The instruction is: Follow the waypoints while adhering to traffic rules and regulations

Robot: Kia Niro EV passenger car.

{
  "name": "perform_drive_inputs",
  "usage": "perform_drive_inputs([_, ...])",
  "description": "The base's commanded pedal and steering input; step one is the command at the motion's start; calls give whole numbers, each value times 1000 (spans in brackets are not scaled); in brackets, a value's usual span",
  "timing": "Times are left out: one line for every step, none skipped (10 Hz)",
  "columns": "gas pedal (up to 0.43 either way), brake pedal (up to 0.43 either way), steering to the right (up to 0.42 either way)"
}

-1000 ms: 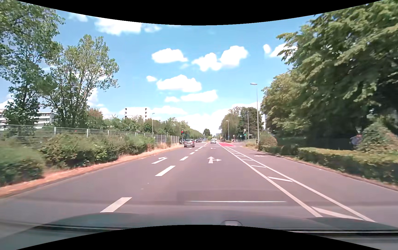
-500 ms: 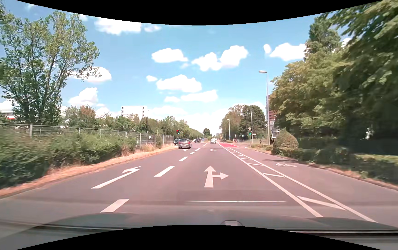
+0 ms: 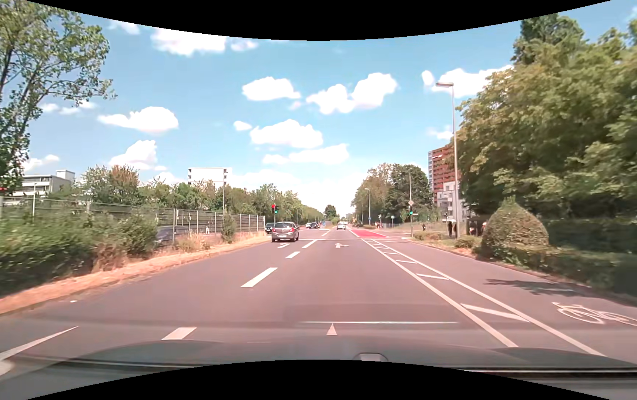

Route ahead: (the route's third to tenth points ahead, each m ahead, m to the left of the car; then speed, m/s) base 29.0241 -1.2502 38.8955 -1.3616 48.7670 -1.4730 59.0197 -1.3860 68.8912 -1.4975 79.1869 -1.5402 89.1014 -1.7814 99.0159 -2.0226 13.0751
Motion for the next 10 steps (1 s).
perform_drive_inputs([138, 0, -4])
perform_drive_inputs([138, 0, -3])
perform_drive_inputs([130, 0, -3])
perform_drive_inputs([118, 0, -4])
perform_drive_inputs([118, 0, -3])
perform_drive_inputs([98, 0, -4])
perform_drive_inputs([87, 0, -3])
perform_drive_inputs([87, 0, -4])
perform_drive_inputs([79, 0, -3])
perform_drive_inputs([79, 0, -3])
